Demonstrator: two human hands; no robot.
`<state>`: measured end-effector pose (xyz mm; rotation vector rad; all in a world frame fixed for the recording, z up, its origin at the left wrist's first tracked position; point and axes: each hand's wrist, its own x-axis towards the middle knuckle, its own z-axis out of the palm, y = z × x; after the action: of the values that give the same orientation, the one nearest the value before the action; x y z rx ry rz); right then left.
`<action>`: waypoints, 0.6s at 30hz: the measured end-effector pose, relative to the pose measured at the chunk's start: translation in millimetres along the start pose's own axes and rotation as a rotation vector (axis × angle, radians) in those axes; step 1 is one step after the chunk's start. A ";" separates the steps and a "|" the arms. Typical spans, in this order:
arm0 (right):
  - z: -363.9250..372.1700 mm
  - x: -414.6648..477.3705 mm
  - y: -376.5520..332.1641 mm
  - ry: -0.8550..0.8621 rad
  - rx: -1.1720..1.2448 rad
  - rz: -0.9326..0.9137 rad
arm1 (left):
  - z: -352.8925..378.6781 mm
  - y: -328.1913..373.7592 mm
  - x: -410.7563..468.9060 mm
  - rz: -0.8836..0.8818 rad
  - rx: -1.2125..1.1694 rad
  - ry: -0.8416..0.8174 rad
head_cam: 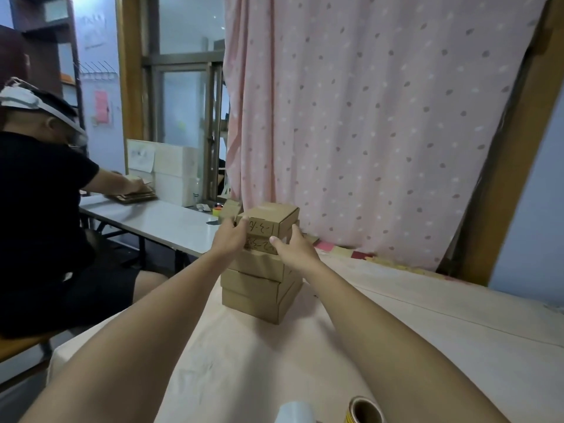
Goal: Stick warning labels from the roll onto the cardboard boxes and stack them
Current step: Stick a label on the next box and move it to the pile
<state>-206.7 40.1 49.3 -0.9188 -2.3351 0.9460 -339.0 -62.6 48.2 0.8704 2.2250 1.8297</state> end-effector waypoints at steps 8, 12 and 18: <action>24.1 26.3 4.0 0.039 0.100 -0.018 | 18.2 -10.4 12.8 0.030 -0.175 0.116; 22.7 13.9 5.1 0.068 0.127 -0.057 | 24.6 -9.0 4.8 0.085 -0.213 0.170; -9.8 -17.2 2.3 0.222 0.279 -0.133 | 39.7 5.8 -23.5 0.090 -0.290 0.197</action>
<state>-188.2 33.1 51.4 -0.7073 -1.9907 1.0262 -299.9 -39.9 37.6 0.7760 1.9759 2.2968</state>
